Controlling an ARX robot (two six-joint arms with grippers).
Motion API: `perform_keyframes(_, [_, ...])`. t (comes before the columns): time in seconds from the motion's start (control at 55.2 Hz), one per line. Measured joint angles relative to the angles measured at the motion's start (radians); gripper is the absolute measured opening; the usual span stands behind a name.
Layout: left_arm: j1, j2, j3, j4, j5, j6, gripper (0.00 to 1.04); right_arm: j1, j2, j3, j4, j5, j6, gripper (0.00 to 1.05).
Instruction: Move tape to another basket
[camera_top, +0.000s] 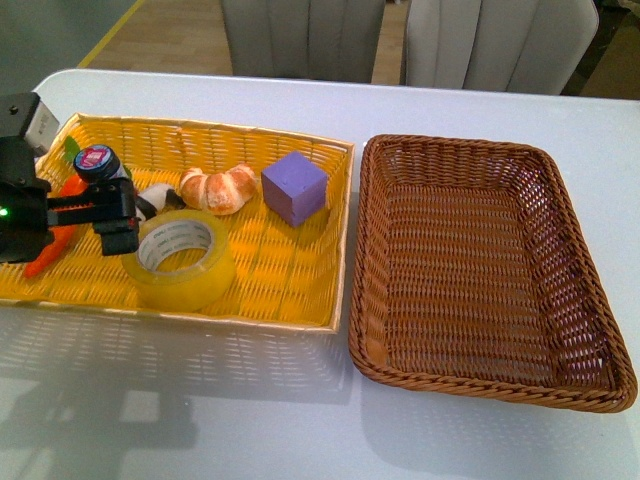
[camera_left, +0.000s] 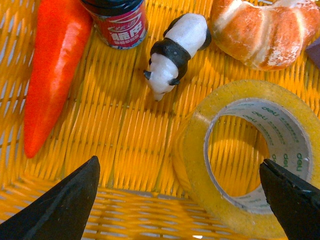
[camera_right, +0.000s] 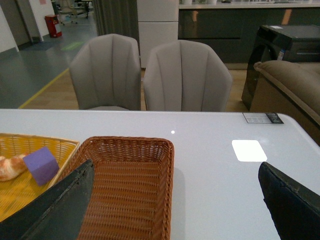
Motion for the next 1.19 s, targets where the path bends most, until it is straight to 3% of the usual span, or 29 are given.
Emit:
perform_keyframes(0.742, [-0.032,0.234,0.205,-0.048,0.008,-0.009,0.95,0.000,0.000,0.000,0.000,0.000,0.000,0.96])
perform_keyframes(1.195, [-0.050,0.254,0.236,-0.071,-0.008,-0.047,0.30,0.000,0.000,0.000,0.000,0.000,0.000,0.96])
